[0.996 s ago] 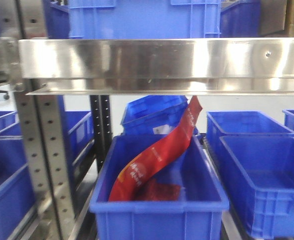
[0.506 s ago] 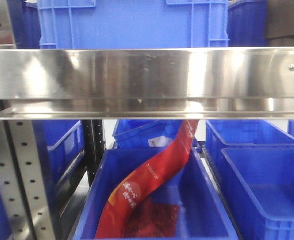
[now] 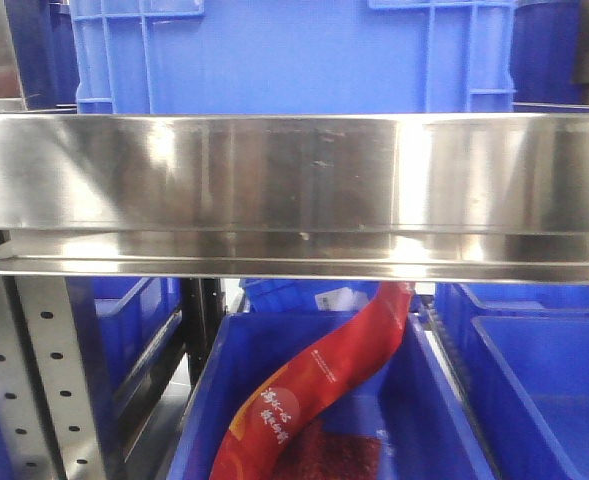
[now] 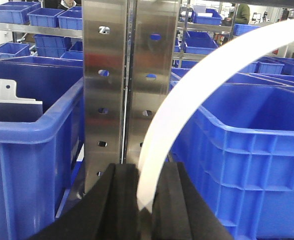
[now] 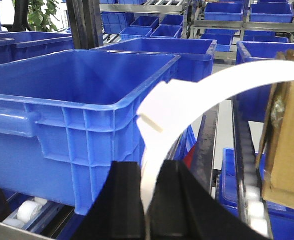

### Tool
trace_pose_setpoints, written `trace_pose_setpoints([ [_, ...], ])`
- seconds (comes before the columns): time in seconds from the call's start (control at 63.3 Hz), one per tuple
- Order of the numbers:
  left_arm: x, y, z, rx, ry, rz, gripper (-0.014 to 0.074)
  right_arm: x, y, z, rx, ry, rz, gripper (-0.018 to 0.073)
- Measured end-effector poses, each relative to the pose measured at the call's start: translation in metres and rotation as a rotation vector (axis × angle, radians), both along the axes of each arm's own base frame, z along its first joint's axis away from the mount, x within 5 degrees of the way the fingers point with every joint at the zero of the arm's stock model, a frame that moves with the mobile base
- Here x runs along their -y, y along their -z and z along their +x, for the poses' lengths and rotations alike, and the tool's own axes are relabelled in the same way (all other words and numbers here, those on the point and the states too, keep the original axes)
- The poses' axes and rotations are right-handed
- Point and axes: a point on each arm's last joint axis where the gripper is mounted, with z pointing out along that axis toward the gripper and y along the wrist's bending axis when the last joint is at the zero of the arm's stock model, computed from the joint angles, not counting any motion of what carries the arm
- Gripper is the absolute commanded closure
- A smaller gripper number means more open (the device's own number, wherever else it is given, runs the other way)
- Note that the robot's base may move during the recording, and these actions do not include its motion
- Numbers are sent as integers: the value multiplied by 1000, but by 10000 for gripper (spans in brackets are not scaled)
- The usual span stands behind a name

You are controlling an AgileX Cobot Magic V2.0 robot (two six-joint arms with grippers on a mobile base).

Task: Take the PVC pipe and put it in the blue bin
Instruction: 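Move both held pipe pieces over the open blue bin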

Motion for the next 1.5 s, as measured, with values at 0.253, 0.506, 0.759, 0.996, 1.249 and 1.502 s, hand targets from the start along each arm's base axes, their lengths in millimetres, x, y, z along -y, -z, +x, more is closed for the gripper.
trace_pose_setpoints([
  [0.253,0,0,0,0,0,0,707,0,0,0,0,0,0,728],
  [0.506,0,0,0,2,4,0,707,0,0,0,0,0,0,728],
  [0.759,0,-1,0,6,4,0,707,0,0,0,0,0,0,728],
  [0.996,0,-5,0,50,2,-4,707,0,1,2,-4,2,-7,728],
  [1.249,1,-19,-2,104,8,-23,707,-5,2,18,-53,-4,-40,728],
  [1.502,16,-59,23,84,130,66,707,-31,-36,59,-51,-104,-91,728],
])
